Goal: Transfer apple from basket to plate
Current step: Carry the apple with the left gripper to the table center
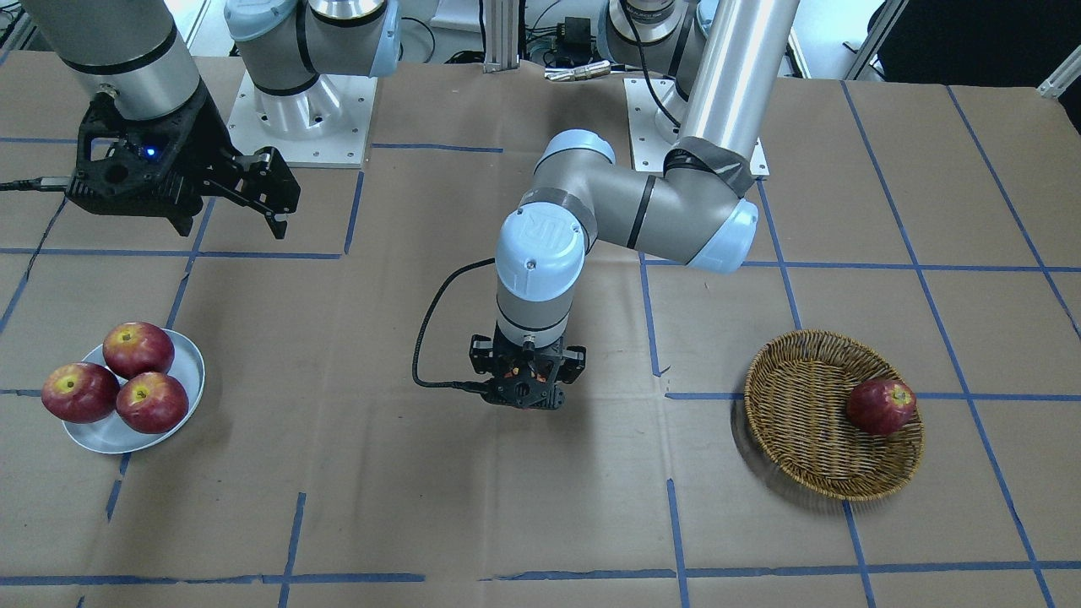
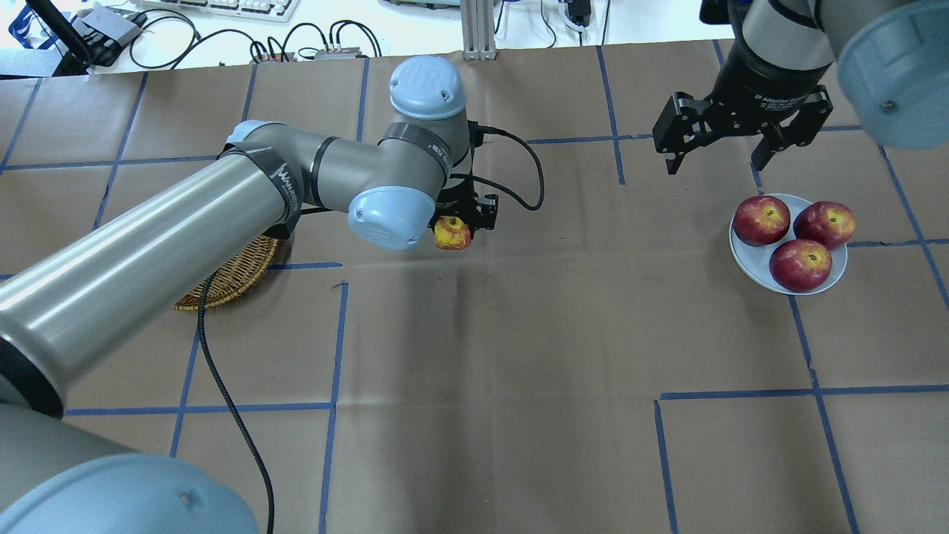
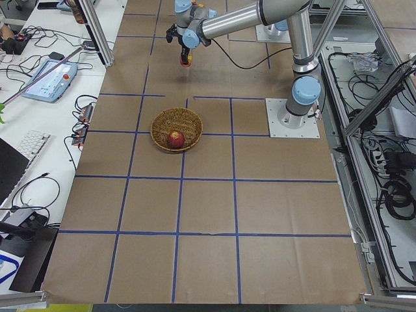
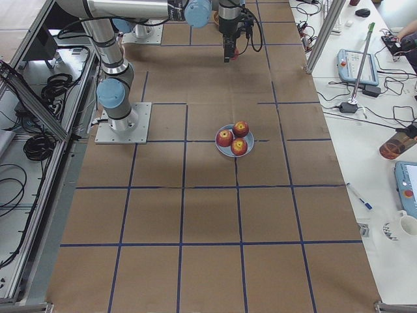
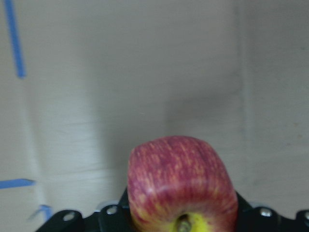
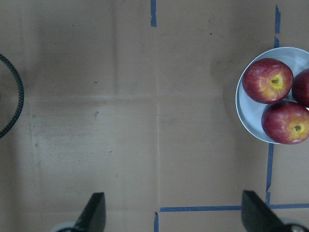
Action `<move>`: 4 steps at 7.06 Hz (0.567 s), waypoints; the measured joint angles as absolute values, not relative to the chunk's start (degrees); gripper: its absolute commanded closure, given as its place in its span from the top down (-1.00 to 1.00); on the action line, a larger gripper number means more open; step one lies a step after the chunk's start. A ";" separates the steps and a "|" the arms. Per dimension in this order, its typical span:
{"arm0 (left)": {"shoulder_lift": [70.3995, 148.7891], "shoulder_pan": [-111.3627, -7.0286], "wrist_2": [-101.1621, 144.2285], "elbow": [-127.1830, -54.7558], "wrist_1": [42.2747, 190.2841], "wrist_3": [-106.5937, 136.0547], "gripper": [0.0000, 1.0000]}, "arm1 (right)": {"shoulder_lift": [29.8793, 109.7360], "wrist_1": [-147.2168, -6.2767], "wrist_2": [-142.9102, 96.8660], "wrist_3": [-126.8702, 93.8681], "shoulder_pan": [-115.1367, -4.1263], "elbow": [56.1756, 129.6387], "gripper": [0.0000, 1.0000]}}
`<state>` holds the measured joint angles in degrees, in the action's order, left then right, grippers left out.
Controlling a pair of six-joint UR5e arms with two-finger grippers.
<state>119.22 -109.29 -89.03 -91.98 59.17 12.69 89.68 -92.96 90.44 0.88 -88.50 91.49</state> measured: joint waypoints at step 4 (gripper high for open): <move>123.70 -111.09 -88.02 -88.71 59.07 13.06 0.04 | 89.62 -93.01 90.36 0.88 -88.50 91.52 1.00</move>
